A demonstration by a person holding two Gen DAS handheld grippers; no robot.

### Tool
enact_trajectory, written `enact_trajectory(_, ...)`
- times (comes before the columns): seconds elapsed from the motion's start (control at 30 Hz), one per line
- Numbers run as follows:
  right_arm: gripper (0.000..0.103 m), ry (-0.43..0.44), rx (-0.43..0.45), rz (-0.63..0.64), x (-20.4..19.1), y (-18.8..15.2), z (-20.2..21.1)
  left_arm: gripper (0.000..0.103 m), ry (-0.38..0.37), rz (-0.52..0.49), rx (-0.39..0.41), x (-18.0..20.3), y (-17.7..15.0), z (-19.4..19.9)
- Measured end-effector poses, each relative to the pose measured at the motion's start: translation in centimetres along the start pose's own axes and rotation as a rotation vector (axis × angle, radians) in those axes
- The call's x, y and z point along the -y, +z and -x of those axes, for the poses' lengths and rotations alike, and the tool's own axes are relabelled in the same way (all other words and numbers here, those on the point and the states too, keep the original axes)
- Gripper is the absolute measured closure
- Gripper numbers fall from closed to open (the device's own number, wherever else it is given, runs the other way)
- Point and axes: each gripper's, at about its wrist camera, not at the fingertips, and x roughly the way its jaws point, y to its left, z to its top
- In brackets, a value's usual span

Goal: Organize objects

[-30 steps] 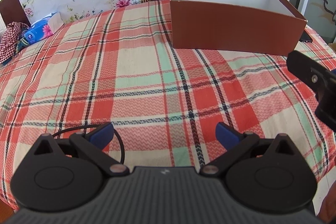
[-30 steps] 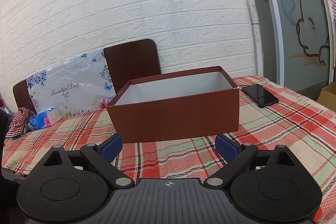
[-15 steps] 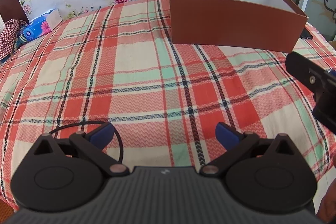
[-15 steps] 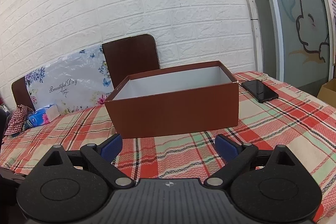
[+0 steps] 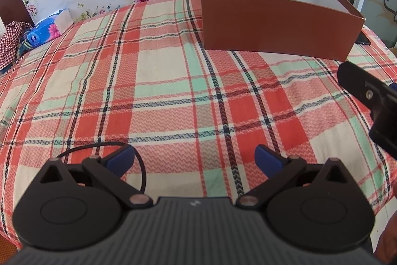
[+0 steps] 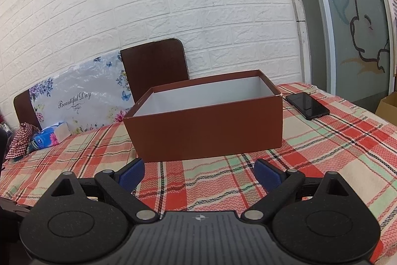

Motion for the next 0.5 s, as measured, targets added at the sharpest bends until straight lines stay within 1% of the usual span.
enact_trajectory(0.5, 0.008, 0.001, -0.001, -0.001, 0.03, -0.02, -0.1, 0.0, -0.004, 0.004, -0.009, 0.05, -0.01, -0.02)
